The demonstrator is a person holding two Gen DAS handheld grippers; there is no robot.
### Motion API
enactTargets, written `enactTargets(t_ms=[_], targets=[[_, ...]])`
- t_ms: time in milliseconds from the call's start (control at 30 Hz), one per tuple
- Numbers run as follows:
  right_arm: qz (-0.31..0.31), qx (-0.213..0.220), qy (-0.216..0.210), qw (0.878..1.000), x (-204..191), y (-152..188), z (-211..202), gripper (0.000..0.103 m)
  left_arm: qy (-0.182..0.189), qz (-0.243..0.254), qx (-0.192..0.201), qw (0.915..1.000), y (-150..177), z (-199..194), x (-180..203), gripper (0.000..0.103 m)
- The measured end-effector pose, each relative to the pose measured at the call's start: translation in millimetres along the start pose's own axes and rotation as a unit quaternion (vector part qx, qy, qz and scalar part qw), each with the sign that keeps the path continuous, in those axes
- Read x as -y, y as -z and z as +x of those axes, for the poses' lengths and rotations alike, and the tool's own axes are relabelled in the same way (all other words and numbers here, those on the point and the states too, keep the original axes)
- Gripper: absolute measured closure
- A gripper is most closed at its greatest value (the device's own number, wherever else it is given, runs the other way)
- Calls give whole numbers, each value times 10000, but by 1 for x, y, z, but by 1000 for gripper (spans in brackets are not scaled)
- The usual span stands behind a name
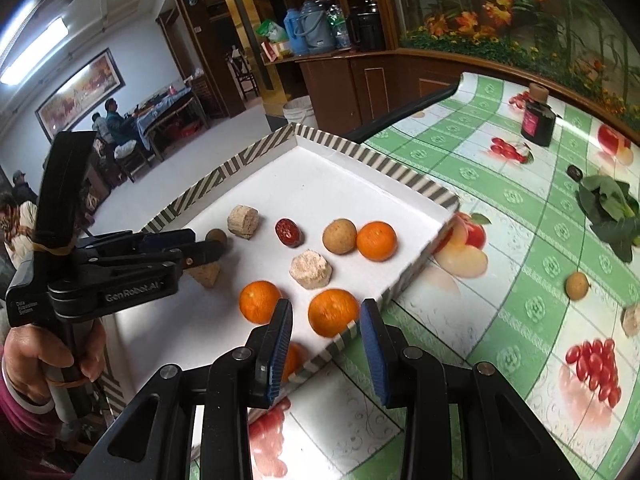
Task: Organize fruits
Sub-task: 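Open the left gripper over the tray while the right releases the orange there, then grasp a beige square cake with the right gripper while the left grasps another brown round fruit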
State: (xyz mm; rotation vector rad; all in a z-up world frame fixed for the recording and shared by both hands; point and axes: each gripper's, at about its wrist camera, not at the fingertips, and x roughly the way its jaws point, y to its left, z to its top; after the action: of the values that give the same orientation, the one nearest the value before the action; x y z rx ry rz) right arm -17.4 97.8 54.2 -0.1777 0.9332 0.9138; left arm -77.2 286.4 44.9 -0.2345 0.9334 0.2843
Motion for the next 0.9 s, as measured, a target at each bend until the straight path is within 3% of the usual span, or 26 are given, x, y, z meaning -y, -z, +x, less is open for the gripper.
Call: enactTargets(t_ms=[400,900], targets=[[410,65,109,9991,29,29,-25,69,321,237,21,9992,14,-13,39,59],[1131,292,633,9911,100,68,-78,69,741,729,-46,9946,21,-18,110,59]])
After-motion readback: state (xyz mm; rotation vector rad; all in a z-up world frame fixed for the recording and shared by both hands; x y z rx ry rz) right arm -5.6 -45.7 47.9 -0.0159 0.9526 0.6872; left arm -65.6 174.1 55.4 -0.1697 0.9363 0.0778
